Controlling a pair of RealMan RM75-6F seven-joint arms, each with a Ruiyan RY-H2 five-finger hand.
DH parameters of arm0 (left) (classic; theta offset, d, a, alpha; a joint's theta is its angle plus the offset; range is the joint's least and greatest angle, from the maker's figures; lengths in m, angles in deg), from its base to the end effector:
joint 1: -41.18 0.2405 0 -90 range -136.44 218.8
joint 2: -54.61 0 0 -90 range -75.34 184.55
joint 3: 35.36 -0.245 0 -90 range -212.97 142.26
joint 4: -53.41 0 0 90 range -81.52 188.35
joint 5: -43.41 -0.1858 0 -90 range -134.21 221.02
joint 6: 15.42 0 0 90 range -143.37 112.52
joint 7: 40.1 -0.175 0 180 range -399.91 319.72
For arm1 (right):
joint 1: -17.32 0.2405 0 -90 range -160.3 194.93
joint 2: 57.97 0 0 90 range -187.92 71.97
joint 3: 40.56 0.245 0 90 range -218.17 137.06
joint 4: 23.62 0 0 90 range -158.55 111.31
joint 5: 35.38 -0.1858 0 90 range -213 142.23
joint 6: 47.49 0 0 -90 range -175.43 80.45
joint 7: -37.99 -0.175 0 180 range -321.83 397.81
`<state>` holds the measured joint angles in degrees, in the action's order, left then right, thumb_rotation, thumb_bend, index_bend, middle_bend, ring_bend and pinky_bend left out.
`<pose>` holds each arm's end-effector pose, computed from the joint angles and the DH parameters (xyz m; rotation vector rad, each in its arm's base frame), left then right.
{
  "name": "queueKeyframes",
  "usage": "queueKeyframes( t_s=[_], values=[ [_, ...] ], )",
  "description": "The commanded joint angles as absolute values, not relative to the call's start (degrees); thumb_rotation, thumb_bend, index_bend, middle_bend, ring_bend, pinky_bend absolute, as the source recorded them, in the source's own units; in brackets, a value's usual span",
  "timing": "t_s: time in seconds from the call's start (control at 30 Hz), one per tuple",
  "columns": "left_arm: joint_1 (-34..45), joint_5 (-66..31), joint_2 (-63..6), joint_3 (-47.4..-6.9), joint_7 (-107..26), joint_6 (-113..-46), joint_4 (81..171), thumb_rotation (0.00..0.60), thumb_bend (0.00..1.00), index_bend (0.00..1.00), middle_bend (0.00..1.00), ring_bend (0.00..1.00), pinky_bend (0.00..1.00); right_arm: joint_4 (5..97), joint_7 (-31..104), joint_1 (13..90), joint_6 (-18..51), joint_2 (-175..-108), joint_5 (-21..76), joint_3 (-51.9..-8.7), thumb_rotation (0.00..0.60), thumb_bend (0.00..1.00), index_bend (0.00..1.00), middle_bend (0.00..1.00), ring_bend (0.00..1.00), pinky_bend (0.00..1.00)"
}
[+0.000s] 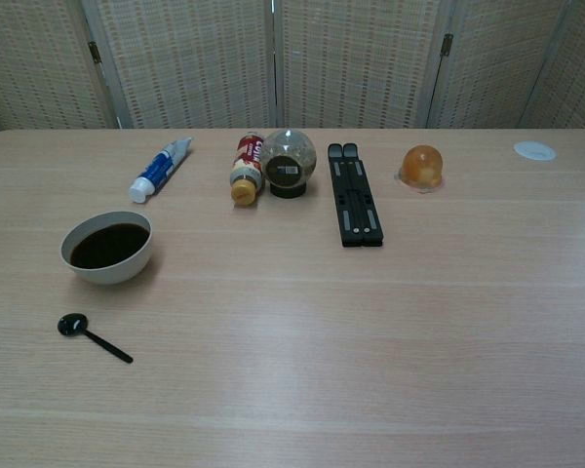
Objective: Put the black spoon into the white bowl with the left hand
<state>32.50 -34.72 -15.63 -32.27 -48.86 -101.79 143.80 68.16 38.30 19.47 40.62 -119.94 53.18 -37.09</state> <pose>-0.2955 0.2285 0.1584 -1.3216 -0.8515 -0.8357 -0.2926 -0.1972 0.1954 1.3779 -0.8256 0.8958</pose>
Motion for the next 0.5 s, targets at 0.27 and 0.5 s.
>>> queueKeyframes(
  t_s=[0.27,0.5],
  values=[
    [32.65,-35.29,-15.35,-31.7,-49.61,-101.3,144.59,0.6,0.29,0.31,0.46,0.4,0.49,67.99,37.82,19.27,41.17,-119.78,53.41,-37.12,0.6,0.21,0.09,0.18,0.19,0.29],
    [31.08,-37.83,-14.82,-31.07,-49.78,-100.15,145.65,0.6,0.29,0.32,0.46,0.4,0.49,67.98,37.72,19.35,41.51,-119.62,53.62,-36.93,0.6,0.21,0.09,0.18,0.19,0.29]
  ],
)
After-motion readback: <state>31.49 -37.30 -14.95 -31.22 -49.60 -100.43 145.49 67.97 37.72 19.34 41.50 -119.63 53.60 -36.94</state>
